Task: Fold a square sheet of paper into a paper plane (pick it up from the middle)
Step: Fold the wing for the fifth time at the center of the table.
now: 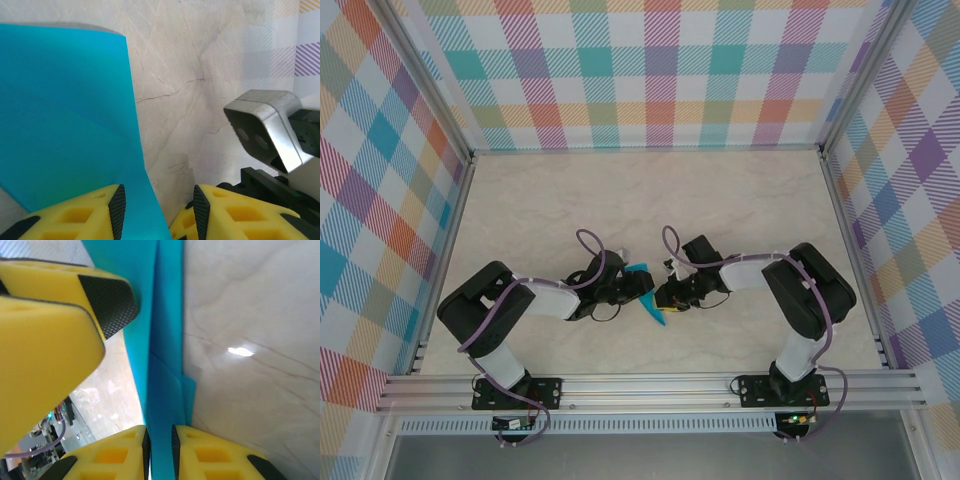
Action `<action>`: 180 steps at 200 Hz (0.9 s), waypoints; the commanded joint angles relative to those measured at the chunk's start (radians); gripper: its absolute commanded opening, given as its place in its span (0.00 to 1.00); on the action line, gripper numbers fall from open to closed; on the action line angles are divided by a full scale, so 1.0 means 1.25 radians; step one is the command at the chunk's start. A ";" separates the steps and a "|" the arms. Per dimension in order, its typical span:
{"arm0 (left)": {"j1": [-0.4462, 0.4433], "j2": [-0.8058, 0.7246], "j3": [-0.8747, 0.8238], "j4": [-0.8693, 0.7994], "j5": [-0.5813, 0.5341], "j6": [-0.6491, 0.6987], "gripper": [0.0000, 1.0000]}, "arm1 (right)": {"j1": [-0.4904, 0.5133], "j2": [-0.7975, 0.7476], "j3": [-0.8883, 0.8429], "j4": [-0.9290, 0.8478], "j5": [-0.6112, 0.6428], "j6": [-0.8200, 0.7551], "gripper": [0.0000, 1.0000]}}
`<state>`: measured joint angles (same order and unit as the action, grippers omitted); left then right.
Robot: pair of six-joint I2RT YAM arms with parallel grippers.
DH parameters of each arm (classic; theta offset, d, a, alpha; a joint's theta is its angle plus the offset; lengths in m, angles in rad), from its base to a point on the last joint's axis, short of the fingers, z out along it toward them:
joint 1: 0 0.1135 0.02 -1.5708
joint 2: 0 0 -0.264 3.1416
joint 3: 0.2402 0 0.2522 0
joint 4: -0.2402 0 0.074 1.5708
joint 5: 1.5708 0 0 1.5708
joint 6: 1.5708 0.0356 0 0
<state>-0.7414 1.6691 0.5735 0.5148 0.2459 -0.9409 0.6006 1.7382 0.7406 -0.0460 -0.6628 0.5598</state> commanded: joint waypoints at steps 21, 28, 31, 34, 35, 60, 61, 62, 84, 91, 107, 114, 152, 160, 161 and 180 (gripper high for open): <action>-0.008 0.021 -0.002 -0.033 -0.008 0.022 0.42 | 0.001 -0.023 -0.017 -0.031 0.006 0.008 0.19; -0.008 0.021 -0.002 -0.034 -0.009 0.023 0.42 | 0.004 -0.025 -0.021 -0.022 -0.004 0.010 0.17; -0.008 0.021 -0.002 -0.033 -0.008 0.022 0.42 | 0.005 -0.025 -0.022 -0.019 -0.007 0.011 0.16; -0.008 0.021 -0.002 -0.033 -0.008 0.021 0.42 | 0.006 -0.026 -0.024 -0.016 -0.009 0.012 0.15; -0.008 0.021 -0.002 -0.033 -0.009 0.021 0.42 | 0.006 -0.026 -0.025 -0.015 -0.010 0.012 0.15; -0.008 0.022 -0.001 -0.036 -0.011 0.015 0.42 | 0.019 -0.036 -0.033 0.001 -0.025 0.002 0.11; -0.007 0.022 -0.001 -0.036 -0.011 0.016 0.42 | 0.019 -0.036 -0.033 0.001 -0.026 0.001 0.11; -0.007 0.022 -0.001 -0.036 -0.011 0.015 0.42 | 0.019 -0.036 -0.033 0.001 -0.025 0.000 0.11; -0.008 0.025 0.000 -0.041 -0.014 0.003 0.42 | 0.030 -0.033 -0.041 -0.004 -0.025 -0.026 0.09; -0.007 0.026 0.000 -0.045 -0.014 -0.001 0.42 | 0.032 -0.029 -0.042 -0.007 -0.030 -0.035 0.09; -0.008 0.028 0.002 -0.051 -0.017 -0.007 0.42 | 0.034 -0.018 -0.049 -0.008 -0.055 -0.053 0.09; -0.008 0.029 0.003 -0.057 -0.020 -0.009 0.42 | 0.034 -0.019 -0.053 -0.004 -0.058 -0.055 0.10; -0.008 0.036 0.009 -0.063 -0.021 -0.018 0.42 | 0.036 -0.045 -0.042 -0.034 -0.062 -0.063 0.16; -0.008 0.037 0.010 -0.066 -0.021 -0.019 0.42 | 0.036 -0.054 -0.040 -0.029 -0.071 -0.056 0.17; -0.008 0.037 0.010 -0.066 -0.021 -0.019 0.42 | 0.036 -0.055 -0.040 -0.028 -0.071 -0.055 0.17; -0.008 0.034 0.011 -0.067 -0.019 -0.019 0.42 | 0.036 -0.067 -0.029 -0.033 -0.063 -0.016 0.22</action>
<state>-0.7422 1.6726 0.5846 0.4957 0.2424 -0.9569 0.6373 1.6962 0.6880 -0.0574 -0.7193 0.5159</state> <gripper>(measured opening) 0.418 0.181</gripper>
